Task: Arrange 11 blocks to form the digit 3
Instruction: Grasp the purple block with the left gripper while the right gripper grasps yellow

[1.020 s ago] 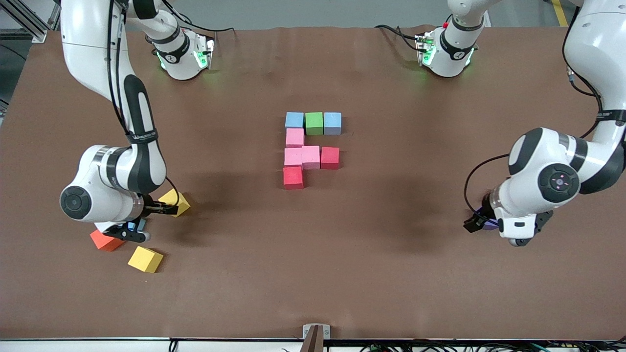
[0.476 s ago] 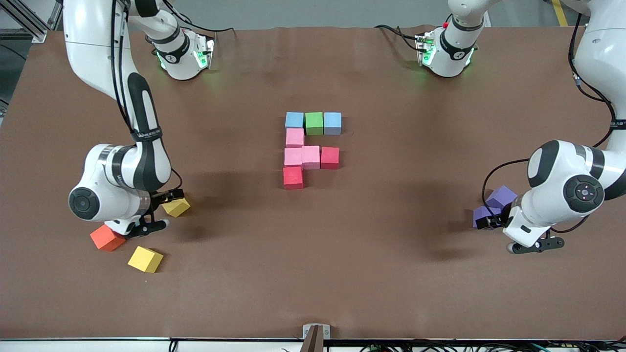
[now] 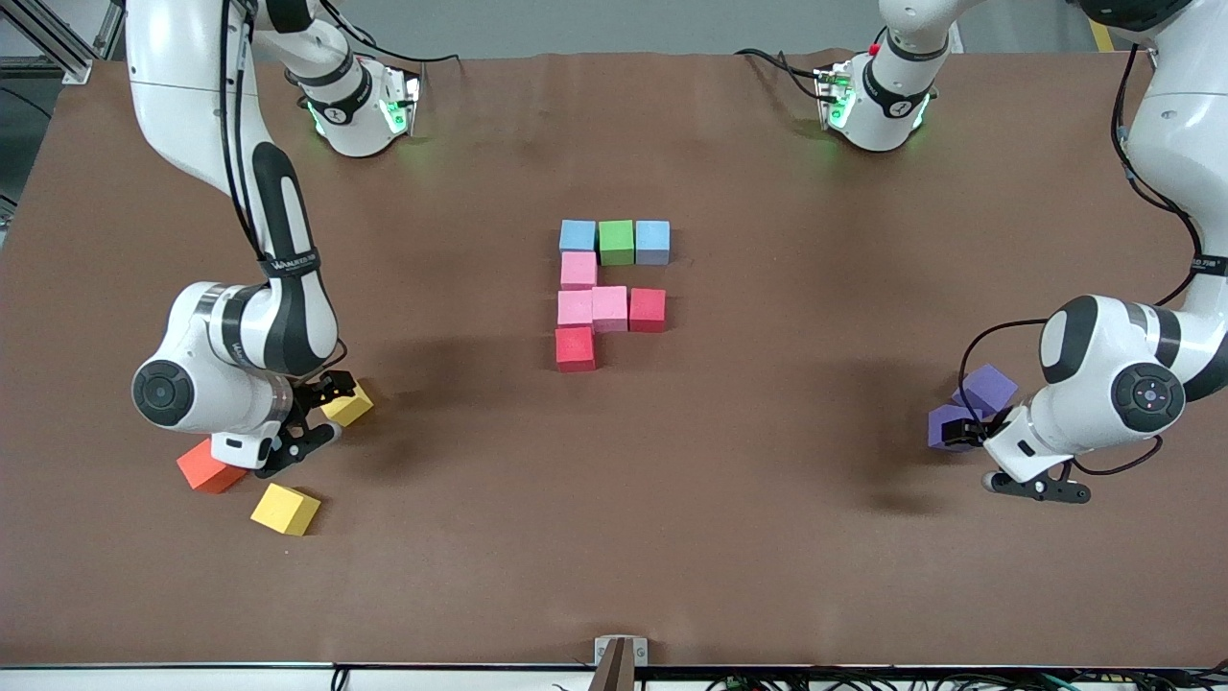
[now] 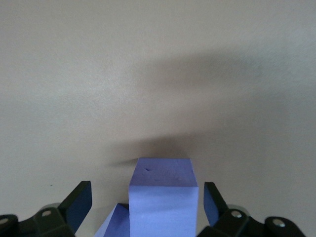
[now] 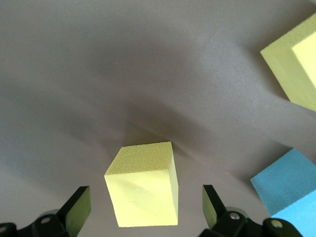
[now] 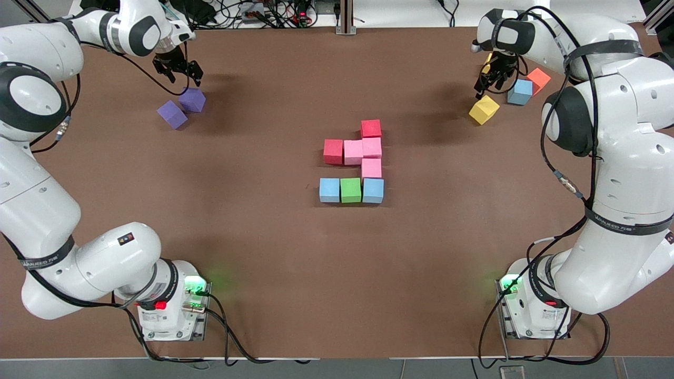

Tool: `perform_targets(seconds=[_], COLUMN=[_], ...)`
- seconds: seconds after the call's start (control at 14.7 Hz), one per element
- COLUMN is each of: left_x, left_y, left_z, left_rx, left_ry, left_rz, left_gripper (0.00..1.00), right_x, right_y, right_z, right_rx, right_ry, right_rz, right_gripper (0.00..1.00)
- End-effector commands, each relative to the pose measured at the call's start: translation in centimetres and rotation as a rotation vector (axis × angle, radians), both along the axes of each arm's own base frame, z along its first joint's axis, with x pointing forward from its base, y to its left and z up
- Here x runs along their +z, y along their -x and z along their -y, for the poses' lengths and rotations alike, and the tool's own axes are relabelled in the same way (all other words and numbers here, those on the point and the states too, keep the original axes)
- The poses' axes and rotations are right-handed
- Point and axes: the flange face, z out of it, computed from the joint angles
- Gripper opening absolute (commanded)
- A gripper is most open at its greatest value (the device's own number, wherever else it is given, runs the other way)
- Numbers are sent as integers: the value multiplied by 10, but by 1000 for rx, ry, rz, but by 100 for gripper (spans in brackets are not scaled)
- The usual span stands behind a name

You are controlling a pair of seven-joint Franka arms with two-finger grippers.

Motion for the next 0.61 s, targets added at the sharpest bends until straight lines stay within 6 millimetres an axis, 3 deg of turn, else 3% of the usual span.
perform_targets(seconds=[0.0, 0.27, 0.54], left_x=[-7, -20, -32], left_y=[-2, 1, 6], left_z=[1, 1, -1], left_rx=[-19, -11, 12], left_ry=[15, 30, 36], left_rz=[1, -22, -42], left_gripper=[100, 98, 80], right_x=[1, -9, -11], right_y=[4, 15, 15], right_z=[9, 6, 7], right_rx=[63, 68, 80], right_ry=[-23, -25, -25], right_rz=[8, -18, -16], right_gripper=[100, 100, 100])
